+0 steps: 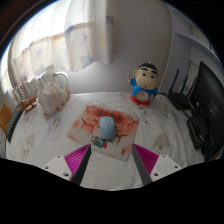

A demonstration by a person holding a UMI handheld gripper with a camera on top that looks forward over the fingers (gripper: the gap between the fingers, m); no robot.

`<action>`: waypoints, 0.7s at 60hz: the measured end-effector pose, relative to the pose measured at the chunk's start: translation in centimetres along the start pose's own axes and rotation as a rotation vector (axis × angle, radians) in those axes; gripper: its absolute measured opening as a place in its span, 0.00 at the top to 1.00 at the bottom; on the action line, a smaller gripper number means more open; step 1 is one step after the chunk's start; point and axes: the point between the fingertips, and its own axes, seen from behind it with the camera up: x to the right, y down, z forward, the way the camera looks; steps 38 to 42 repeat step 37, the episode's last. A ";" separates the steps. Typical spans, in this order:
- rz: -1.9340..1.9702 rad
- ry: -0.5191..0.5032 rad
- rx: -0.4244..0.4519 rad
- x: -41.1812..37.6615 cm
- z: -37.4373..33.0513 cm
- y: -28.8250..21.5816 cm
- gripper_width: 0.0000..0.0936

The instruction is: Arrange mouse

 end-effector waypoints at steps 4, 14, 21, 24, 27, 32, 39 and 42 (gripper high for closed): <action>0.018 0.013 -0.023 0.4 -3.8 1.6 0.09; 0.042 0.018 -0.027 0.5 -9.2 4.0 0.09; 0.062 0.025 -0.022 0.2 -10.4 4.4 0.09; 0.056 0.027 -0.009 0.0 -10.6 4.1 0.09; 0.053 0.023 -0.006 -0.4 -10.6 4.0 0.09; 0.023 0.028 -0.002 -0.7 -10.4 3.9 0.10; 0.006 0.001 -0.014 -1.8 -10.3 4.2 0.09; 0.006 0.001 -0.014 -1.8 -10.3 4.2 0.09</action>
